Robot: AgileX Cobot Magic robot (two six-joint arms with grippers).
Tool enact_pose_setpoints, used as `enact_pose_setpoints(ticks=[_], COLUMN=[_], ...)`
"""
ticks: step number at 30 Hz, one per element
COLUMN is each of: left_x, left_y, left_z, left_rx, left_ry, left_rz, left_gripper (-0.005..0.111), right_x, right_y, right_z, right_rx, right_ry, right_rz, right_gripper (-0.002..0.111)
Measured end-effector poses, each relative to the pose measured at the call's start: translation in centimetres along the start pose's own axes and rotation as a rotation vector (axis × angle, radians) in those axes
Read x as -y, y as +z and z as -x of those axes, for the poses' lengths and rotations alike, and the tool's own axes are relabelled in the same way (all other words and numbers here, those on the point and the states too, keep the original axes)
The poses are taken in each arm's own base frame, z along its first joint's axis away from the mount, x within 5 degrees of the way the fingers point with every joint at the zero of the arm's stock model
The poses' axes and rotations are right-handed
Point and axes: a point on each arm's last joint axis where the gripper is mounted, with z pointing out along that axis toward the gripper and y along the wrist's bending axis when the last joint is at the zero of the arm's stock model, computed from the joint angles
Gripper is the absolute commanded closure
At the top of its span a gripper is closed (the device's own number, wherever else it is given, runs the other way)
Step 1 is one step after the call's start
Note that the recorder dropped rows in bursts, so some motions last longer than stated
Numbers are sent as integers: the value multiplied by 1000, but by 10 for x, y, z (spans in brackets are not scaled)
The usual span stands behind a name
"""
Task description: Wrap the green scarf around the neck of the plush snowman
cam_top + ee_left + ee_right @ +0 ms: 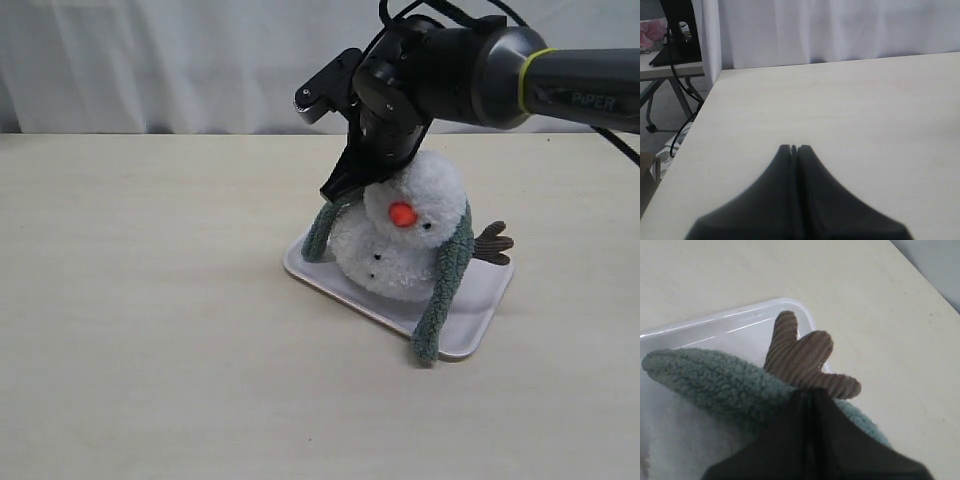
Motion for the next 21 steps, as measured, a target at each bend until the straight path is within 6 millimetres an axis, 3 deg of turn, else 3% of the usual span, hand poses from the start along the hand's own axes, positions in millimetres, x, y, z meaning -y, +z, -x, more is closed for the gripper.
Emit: enact_pose_setpoints(ticks=[13,15,16,21], left_x=[0,0,0,0], left_y=[0,0,0,0], left_z=[0,0,0,0], left_rx=[0,0,0,0], left_ry=[0,0,0,0], left_rz=[0,0,0,0], left_gripper=[107,107,107,107], right_x=[-1,-2,-4,-21], right_y=[1,-3,-6,-39], right_z=[2,5,6,19], right_rx=[16,37,46,145], right_ry=[0,-8,-17,-140], right_rz=[3,6,7,24], right_gripper=[103,93,81,49])
